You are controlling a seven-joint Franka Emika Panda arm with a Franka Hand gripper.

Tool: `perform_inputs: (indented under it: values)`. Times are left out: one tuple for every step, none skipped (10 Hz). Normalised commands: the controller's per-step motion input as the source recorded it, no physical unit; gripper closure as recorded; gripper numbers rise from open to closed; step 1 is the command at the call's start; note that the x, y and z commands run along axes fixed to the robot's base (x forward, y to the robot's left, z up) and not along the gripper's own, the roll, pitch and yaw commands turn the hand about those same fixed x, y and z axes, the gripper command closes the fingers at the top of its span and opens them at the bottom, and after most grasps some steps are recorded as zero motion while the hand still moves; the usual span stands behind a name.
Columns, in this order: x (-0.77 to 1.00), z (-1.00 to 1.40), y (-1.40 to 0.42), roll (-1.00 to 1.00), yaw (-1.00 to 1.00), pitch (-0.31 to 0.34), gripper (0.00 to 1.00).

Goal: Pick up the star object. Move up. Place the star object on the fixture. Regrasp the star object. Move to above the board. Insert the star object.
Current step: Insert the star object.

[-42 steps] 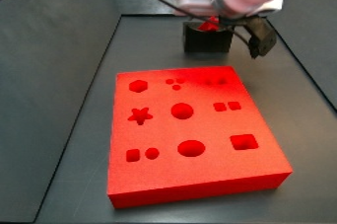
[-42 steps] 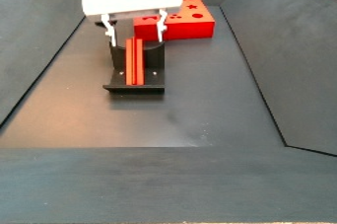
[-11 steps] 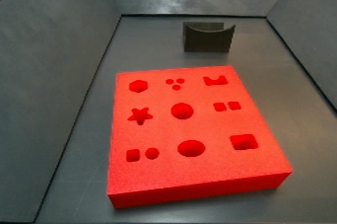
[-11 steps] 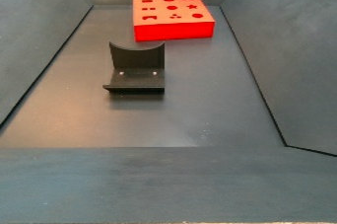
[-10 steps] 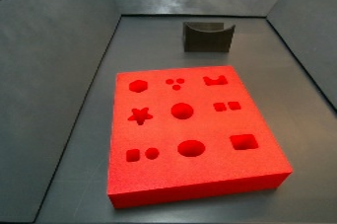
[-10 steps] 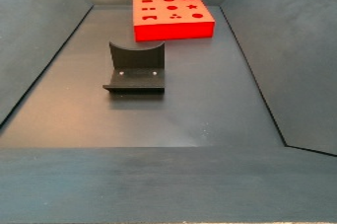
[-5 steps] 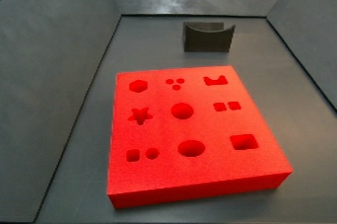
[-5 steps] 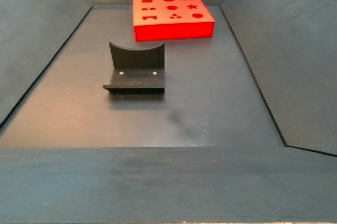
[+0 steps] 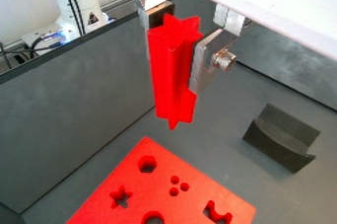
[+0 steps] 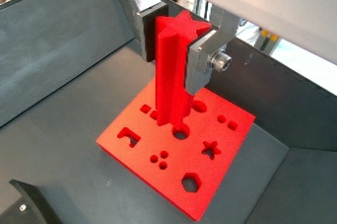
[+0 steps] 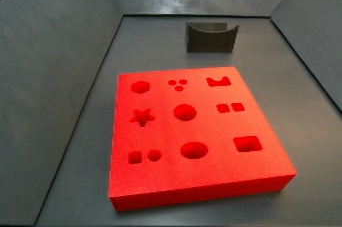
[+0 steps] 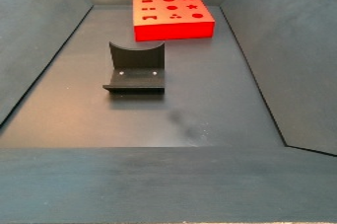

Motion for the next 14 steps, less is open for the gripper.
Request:
perform_inputs:
  values:
    - [0.00, -0.09, -0.07, 0.00, 0.00, -0.020, 1.00]
    - [0.00, -0.18, -0.15, 0.00, 0.00, -0.074, 1.00]
    - [-0.13, -0.44, -0.27, 0.13, -0.01, -0.111, 1.00]
    - [-0.27, -0.64, -0.37, 0.12, -0.07, -0.187, 1.00]
    - [-0.42, -0.73, -0.37, 0.03, -0.22, -0.283, 1.00]
    - [-0.40, -0.71, -0.38, 0.00, -0.37, -0.279, 1.00]
    - [-0.34, -0.74, -0.37, -0.04, -0.45, -0.267, 1.00]
    - [-0.25, -0.77, -0.39, -0.02, -0.42, -0.256, 1.00]
    - [0.00, -0.73, -0.29, -0.03, -0.39, -0.211, 1.00]
    - [0.00, -0.63, -0.18, 0.00, -0.38, -0.151, 1.00]
    - [0.00, -0.59, -0.12, 0.00, -0.43, -0.157, 1.00]
    - [0.04, -0.62, -0.12, 0.00, -0.47, -0.131, 1.00]
    - [0.11, -0.63, -0.15, -0.01, -0.48, -0.107, 1.00]
    - [0.01, -0.67, -0.16, 0.00, -0.49, -0.124, 1.00]
